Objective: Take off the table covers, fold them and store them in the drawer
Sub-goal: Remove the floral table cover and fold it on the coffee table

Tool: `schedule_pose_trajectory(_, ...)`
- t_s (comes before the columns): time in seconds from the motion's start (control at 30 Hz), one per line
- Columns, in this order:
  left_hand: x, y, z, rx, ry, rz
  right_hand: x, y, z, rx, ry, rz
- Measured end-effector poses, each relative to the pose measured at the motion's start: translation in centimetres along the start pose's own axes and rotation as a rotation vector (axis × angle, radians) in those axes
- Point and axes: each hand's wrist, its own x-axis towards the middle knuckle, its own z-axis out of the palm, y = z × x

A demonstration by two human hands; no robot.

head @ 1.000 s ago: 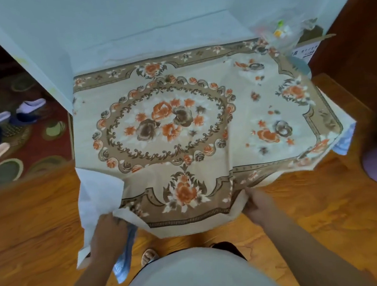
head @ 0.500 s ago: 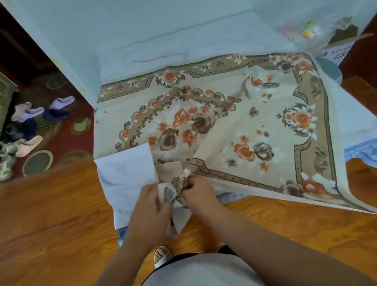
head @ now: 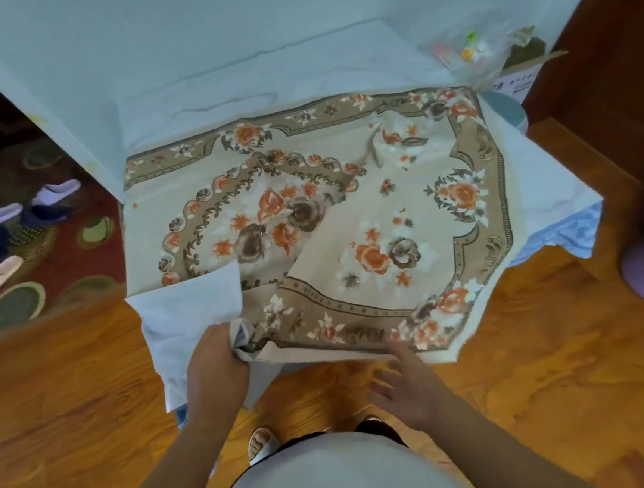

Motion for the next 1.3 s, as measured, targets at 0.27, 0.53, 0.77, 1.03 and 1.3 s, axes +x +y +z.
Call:
schedule_pose_trajectory(0.27, 1.5, 1.5, -2.6, 0.096, 0.009, -0.022, 3.8, 1.9, -3.4, 0.255, 0.151, 0.140)
schedule_pose_trajectory(0.53, 1.2, 3.0, -6.1, 0.179, 0.012, -0.019, 5.4, 1.2, 0.5, 0.661, 0.032, -0.075)
schedule_pose_trajectory(0.77, 0.7, 0.6, -8.6, 0.063, 0.053, -0.019, -2.7, -2.3, 2.2, 0.562, 0.194, -0.381)
schedule_pose_trajectory(1.03, 11.3, 5.1, -19.8, 0.155, 0.129, 0.308, -19.7, -10.3, 13.3, 0.454, 0.141, -0.958)
schedule_pose_trajectory(1.3, 16.3, 21.1, -37.2, 0.166, 0.299, 0.639, -36.9, -16.7, 20.8, 0.395, 0.225, -1.336)
